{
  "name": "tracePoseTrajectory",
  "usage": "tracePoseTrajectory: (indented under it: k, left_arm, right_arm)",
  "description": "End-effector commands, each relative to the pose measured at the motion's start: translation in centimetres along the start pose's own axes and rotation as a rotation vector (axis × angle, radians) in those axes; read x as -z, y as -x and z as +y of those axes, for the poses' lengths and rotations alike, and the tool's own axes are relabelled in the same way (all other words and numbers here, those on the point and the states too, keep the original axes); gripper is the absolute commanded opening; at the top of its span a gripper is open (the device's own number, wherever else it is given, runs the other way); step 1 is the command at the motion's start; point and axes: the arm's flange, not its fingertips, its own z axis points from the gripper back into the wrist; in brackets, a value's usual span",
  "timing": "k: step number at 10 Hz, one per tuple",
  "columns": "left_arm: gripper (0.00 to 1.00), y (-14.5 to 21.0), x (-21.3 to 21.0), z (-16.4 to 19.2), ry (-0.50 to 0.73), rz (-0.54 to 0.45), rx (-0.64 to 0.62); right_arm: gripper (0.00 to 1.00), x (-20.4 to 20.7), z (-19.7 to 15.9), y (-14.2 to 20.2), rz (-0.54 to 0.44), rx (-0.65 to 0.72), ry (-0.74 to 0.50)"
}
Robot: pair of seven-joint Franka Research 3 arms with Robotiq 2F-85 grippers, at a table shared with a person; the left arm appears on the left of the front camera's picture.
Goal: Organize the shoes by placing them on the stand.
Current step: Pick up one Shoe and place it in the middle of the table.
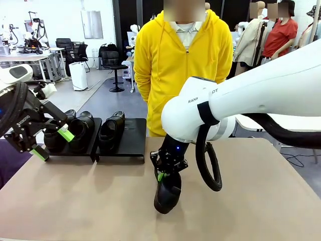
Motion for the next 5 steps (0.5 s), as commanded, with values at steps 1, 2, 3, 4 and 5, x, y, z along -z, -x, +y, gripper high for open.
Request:
tracePoseTrajectory:
  k: [1, 2, 3, 4, 5]
  left_arm:
    - [1.0, 0.0, -0.2, 0.1, 0.023, 0.003, 0.017]
    - [1.0, 0.0, -0.2, 0.1, 0.023, 0.003, 0.017]
    - [1.0, 0.0, -0.2, 0.1, 0.023, 0.003, 0.017]
    - [1.0, 0.0, -0.2, 0.1, 0.023, 0.003, 0.017]
    - [1.0, 0.0, -0.2, 0.1, 0.023, 0.003, 0.017]
  right_arm:
    - [0.0, 1.1, 0.4, -0.3, 0.044, -0.026, 0.032]
    - [0.0, 1.9, 0.1, -0.3, 0.07, -0.025, 0.034]
    - [0.0, 2.7, -0.1, -0.4, 0.084, -0.026, 0.044]
    - [0.0, 3.2, -0.4, -0.5, 0.103, -0.037, 0.035]
    - [0.0, 3.3, -0.7, -0.7, 0.133, -0.052, -0.015]
